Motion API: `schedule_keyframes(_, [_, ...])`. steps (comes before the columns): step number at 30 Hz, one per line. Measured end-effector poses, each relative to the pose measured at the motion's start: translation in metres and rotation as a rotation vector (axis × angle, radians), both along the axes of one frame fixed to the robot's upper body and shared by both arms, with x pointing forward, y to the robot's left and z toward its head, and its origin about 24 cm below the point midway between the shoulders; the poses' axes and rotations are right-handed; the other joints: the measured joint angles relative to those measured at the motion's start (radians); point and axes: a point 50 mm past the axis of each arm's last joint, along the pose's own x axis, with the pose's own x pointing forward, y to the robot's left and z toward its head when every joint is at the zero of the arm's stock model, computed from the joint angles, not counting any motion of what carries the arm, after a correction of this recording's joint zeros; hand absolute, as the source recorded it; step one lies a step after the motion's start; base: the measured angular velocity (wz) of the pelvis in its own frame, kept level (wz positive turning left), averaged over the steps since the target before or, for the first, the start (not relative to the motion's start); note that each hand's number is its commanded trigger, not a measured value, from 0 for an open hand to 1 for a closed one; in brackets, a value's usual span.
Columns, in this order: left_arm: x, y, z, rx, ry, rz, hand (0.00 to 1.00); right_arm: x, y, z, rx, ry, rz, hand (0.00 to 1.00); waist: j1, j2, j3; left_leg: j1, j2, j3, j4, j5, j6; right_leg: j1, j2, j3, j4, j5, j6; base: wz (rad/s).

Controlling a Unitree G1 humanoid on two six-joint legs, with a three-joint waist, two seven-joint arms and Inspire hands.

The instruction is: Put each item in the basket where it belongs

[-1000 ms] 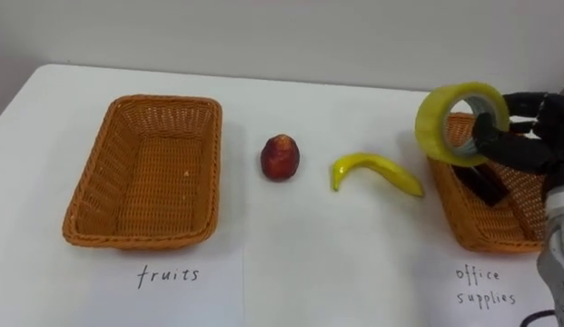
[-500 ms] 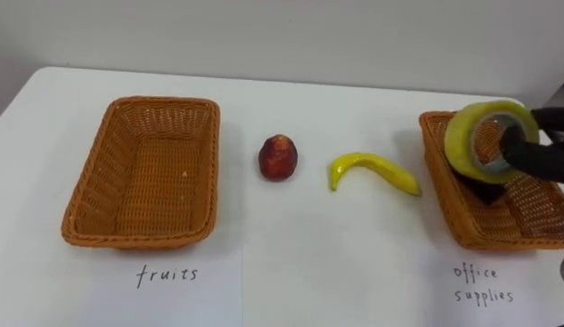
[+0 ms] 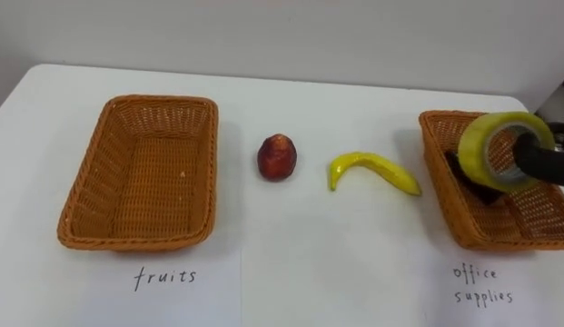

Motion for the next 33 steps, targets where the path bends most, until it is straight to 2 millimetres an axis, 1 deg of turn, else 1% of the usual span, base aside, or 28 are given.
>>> schedule_keyframes(2, [-0.0001,0.0,0.0,0.0,0.0,0.0,0.0,-0.0002,-0.0005,0.0001,-0.002,0.0,-0.002,1.0,-0.003,0.003,0.001,0.0,0.0,0.0,0.001,0.0,0.0,0.0,0.0,0.0,0.0,0.0,0.0,0.0])
schedule_keyframes(3, [-0.0004,0.0,0.0,0.0,0.001,0.001,0.0,-0.0002,-0.0006,0.0001,-0.002,0.0,-0.002,0.79,-0.007,0.005,0.0022,0.0,0.0,0.0,0.0,0.0,0.0,0.0,0.0,-0.001,0.0,0.0,0.0,0.0])
schedule_keyframes(4, [-0.0006,0.0,0.0,0.0,0.002,0.001,0.0,-0.0002,-0.0006,0.0001,-0.002,0.0,-0.002,0.66,-0.01,0.006,0.0033,0.0,0.0,0.0,0.0,0.0,0.0,0.0,0.0,-0.001,0.0,0.0,0.0,0.0])
schedule_keyframes(5, [-0.0007,0.0,0.0,0.0,0.002,0.001,0.0,-0.0002,-0.0006,0.0001,-0.002,0.0,-0.002,0.37,-0.012,0.007,0.0038,-0.001,0.0,0.0,0.0,0.0,0.0,0.0,0.0,0.0,0.0,0.0,0.0,0.0])
schedule_keyframes(7, [-0.0005,0.0001,0.0,0.002,0.001,0.001,0.0,-0.0003,-0.0007,0.0001,-0.002,0.0,-0.003,0.08,-0.017,0.01,0.0037,-0.001,0.0,0.002,-0.002,0.0,0.0,-0.001,0.0,0.0,0.0,0.0,0.0,0.0])
schedule_keyframes(8, [-0.0003,0.0001,0.0,0.002,0.001,0.001,0.0,-0.0003,-0.0007,0.0001,-0.002,0.0,-0.003,0.0,-0.018,0.01,0.0036,-0.001,0.0,0.002,-0.002,0.0,0.0,-0.001,0.0,0.0,0.0,0.0,0.0,0.0])
schedule_keyframes(14, [-0.0001,0.0001,0.0001,0.003,0.0,0.001,0.0,-0.0006,-0.0011,-0.0008,0.0,0.009,-0.006,0.0,-0.02,0.01,0.0034,0.0,0.0,0.003,0.0,0.0,0.0,-0.001,0.0,0.001,0.0,0.0,0.0,0.0])
schedule_keyframes(22, [-0.0001,-0.0001,0.0,0.003,0.001,0.0,0.0,-0.0006,-0.0014,-0.0005,0.001,0.007,-0.008,0.0,-0.019,0.005,-0.001,0.001,0.0,0.003,0.003,0.0,0.0,0.001,0.0,0.001,0.0,0.0,0.0,0.0])
schedule_keyframes(33, [-0.0001,-0.0001,0.0,0.003,0.0,0.0,0.0,-0.0005,-0.0014,-0.0003,0.001,0.007,-0.008,0.0,-0.017,0.005,-0.0009,0.001,0.001,0.003,0.005,0.0,0.0,0.003,0.0,0.0,0.003,0.0,0.0,0.0])
